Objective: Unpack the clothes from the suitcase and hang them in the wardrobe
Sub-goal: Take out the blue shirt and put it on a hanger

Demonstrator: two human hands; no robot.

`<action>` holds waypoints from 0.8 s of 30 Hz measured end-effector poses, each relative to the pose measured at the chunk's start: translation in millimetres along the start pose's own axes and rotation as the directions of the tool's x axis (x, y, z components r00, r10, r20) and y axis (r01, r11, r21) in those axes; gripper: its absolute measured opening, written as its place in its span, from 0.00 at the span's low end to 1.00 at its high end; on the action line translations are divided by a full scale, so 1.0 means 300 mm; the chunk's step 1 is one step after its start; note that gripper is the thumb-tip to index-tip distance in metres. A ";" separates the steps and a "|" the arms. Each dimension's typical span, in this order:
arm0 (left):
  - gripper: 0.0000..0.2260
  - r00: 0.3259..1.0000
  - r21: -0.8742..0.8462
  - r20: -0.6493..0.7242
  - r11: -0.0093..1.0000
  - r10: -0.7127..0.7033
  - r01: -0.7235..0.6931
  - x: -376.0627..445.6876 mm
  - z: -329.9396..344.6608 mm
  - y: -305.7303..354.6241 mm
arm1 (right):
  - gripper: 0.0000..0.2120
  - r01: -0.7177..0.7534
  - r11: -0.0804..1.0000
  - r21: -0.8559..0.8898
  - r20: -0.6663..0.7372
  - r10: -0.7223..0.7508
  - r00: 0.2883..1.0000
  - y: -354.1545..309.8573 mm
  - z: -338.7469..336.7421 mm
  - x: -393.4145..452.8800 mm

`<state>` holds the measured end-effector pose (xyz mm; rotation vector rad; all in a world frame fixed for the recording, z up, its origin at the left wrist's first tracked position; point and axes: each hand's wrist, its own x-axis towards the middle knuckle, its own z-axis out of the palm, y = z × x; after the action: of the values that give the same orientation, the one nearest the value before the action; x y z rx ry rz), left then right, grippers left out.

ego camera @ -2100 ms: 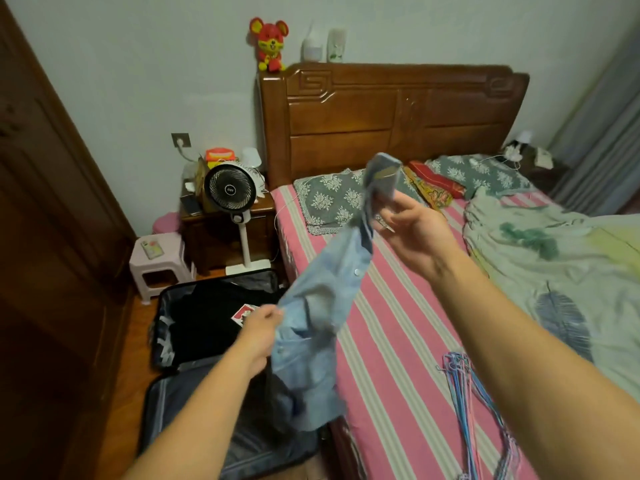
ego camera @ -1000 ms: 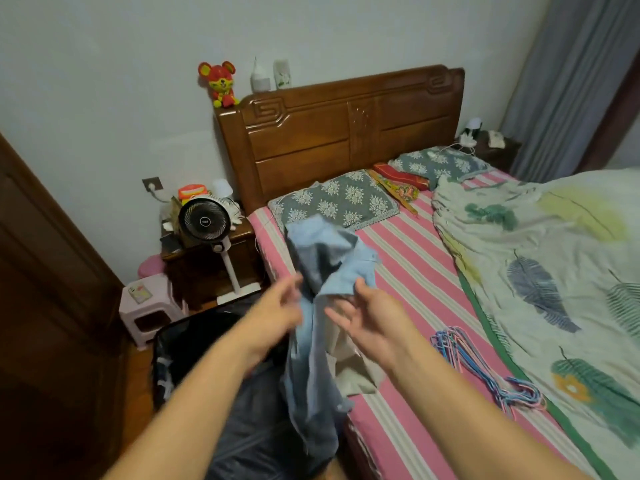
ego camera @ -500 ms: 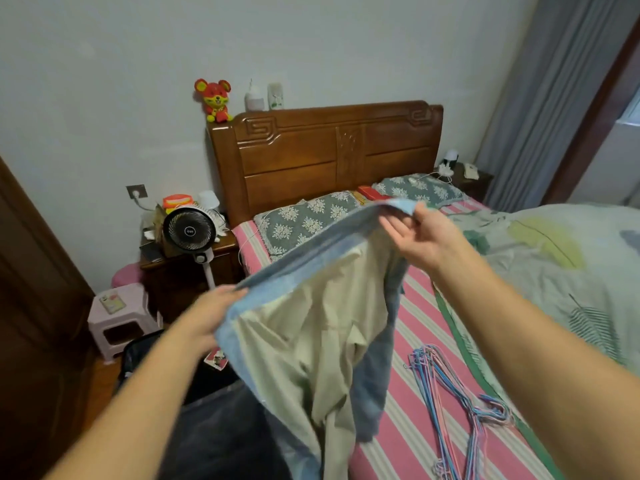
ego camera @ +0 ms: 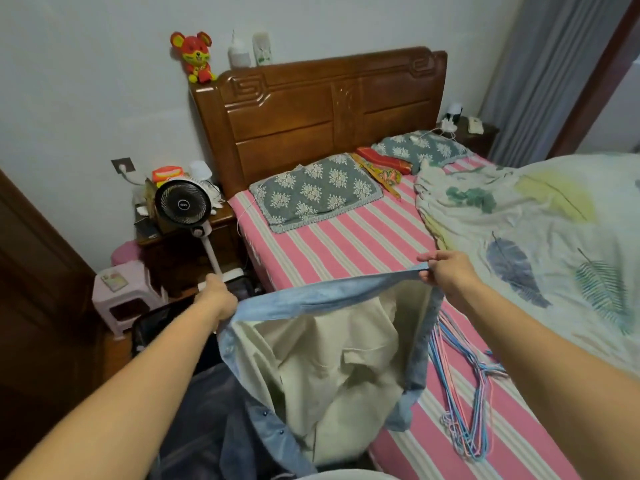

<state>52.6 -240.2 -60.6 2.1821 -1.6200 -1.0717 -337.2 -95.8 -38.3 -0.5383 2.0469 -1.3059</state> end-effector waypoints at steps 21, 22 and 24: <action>0.07 0.808 0.218 0.193 0.779 0.556 -0.588 0.183 -0.100 -0.221 | 0.14 0.095 0.928 -0.361 0.368 0.048 0.928 0.150 0.317 0.052; 0.07 0.844 0.140 0.187 0.837 0.503 -0.530 0.216 -0.094 -0.214 | 0.13 0.086 0.926 -0.369 0.420 0.084 0.904 0.152 0.316 0.054; 0.09 0.904 -0.083 0.227 0.933 0.361 -0.351 0.267 -0.060 -0.193 | 0.06 0.077 0.931 -0.356 0.475 0.109 0.873 0.170 0.306 0.071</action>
<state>117.6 -295.2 -114.2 1.6859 -1.9821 -1.2719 -287.4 -147.0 -118.5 -0.9139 1.8478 -0.6715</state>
